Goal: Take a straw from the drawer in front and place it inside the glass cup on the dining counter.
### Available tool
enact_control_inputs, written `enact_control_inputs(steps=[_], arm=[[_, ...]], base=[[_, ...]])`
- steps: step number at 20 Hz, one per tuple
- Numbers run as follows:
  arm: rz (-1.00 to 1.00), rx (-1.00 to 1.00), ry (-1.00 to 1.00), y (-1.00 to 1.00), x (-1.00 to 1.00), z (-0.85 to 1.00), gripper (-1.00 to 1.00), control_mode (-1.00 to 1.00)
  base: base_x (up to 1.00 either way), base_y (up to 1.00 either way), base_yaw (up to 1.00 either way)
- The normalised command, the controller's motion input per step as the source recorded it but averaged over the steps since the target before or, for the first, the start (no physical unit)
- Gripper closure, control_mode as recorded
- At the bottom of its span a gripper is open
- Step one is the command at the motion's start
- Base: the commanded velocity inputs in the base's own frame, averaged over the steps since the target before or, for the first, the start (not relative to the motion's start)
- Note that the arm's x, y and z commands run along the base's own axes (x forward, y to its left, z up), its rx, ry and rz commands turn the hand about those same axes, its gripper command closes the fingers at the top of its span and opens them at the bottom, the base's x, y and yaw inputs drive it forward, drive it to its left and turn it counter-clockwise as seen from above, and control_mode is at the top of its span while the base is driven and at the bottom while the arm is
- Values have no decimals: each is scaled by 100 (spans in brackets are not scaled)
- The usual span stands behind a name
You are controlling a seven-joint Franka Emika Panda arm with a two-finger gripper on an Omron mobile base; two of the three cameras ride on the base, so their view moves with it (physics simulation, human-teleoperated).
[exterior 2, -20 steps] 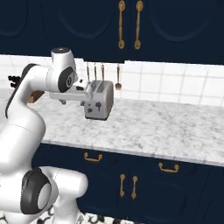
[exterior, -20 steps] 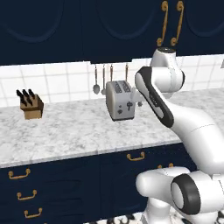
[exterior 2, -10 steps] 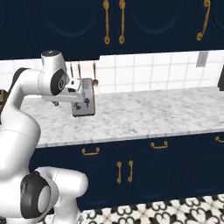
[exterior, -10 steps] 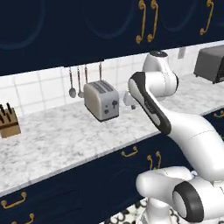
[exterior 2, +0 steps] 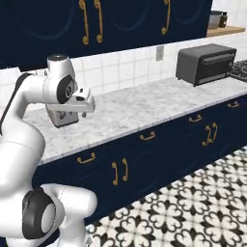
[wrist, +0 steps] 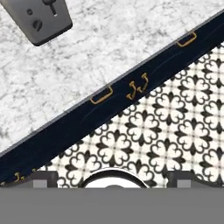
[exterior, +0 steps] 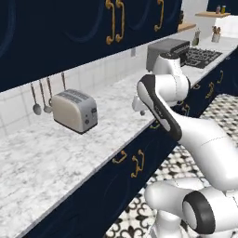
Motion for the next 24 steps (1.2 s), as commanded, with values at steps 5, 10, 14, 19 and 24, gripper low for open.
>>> enact_control_inputs(steps=[5,10,14,19,24], arm=[[0,0,0,0,0,0,-100,100],[0,0,0,0,0,0,-100,100],[0,0,0,0,0,0,-100,100],[-26,16,2,12,-6,0,-100,-100],[-23,55,11,-86,-4,-19,-100,-100]], base=[[-31,81,-58],[-11,90,-45],[0,88,-45],[0,33,-19],[0,0,0]])
